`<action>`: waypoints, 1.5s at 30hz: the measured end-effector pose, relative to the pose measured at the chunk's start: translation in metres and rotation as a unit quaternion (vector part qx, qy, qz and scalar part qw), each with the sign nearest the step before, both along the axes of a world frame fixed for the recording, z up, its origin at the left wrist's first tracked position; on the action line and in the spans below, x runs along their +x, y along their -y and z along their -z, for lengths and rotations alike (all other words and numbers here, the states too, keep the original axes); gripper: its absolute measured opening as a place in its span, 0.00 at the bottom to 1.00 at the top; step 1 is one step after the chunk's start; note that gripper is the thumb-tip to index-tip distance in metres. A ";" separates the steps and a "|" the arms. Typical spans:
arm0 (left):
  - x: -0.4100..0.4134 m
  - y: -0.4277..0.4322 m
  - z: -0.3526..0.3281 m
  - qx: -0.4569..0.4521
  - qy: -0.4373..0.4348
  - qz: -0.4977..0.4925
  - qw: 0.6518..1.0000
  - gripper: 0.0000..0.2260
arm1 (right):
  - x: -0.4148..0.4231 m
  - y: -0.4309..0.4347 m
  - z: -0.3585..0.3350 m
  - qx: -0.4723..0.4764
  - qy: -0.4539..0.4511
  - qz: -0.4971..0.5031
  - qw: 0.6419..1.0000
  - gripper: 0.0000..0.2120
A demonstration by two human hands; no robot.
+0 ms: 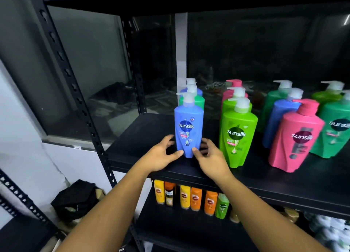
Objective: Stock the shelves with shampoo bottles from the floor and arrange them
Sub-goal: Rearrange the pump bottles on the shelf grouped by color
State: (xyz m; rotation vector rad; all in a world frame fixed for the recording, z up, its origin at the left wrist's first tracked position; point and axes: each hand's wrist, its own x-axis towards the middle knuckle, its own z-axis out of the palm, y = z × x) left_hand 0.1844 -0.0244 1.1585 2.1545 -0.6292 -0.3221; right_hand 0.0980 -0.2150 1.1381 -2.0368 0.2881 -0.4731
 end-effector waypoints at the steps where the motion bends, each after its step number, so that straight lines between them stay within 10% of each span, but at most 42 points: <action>1: 0.003 0.001 -0.001 -0.014 -0.016 0.012 1.000 0.35 | 0.002 0.002 0.002 0.016 0.000 -0.004 1.000 0.20; 8: 0.004 0.017 0.001 -0.130 -0.042 0.004 0.991 0.35 | 0.008 0.012 0.019 -0.025 -0.022 -0.068 0.997 0.28; 25: 0.059 -0.015 0.002 -0.085 0.020 -0.102 0.991 0.27 | 0.075 0.004 0.008 0.072 0.055 0.013 0.996 0.47; 45: 0.085 -0.011 0.018 -0.131 0.051 -0.101 0.985 0.25 | 0.102 0.017 0.017 0.091 0.094 0.011 0.991 0.37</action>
